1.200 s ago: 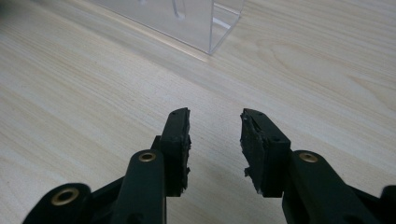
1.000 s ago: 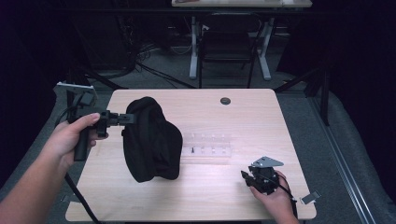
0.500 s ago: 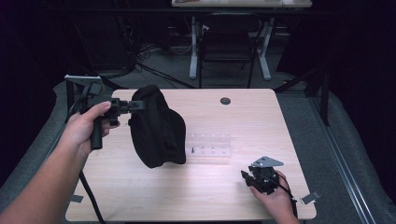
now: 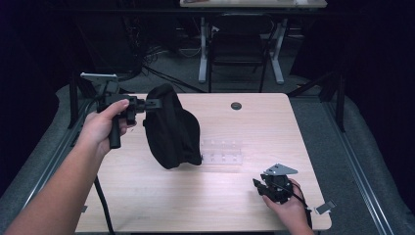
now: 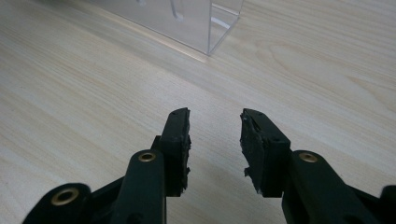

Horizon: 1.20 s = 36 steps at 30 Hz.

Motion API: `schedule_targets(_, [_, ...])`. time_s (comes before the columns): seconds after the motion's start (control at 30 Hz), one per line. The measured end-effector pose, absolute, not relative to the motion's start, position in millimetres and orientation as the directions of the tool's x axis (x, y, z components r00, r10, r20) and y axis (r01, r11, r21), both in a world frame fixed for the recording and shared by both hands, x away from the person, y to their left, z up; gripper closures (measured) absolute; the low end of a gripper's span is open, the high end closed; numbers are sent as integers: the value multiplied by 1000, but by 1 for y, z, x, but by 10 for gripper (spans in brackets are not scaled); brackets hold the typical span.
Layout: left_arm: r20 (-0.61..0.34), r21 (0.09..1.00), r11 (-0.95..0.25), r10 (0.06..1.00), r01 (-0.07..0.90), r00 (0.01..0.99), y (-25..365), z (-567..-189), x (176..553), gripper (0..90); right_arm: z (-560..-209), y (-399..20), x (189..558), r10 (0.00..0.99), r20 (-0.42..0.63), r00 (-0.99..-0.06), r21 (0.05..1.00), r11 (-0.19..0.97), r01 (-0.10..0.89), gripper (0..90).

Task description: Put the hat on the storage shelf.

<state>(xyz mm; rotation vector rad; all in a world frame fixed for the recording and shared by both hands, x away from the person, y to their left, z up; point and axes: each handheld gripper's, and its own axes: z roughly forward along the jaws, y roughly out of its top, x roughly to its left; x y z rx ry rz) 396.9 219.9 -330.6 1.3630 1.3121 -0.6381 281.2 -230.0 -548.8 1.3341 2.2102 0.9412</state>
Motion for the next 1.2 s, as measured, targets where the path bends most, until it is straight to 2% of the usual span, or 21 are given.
schedule_targets(0.23, [-894,331,190,378,924,242,212,-332,402,854,-549,-230,281,881,11,-473,719,321,616,624])
schedule_targets(0.63, [-890,337,187,383,923,248,198,-330,405,853,-543,-226,281,872,6,-490,735,328,594,622])
schedule_targets(1.2, [-879,348,184,406,920,251,178,-328,419,850,-499,-192,295,796,12,-605,761,385,523,654])
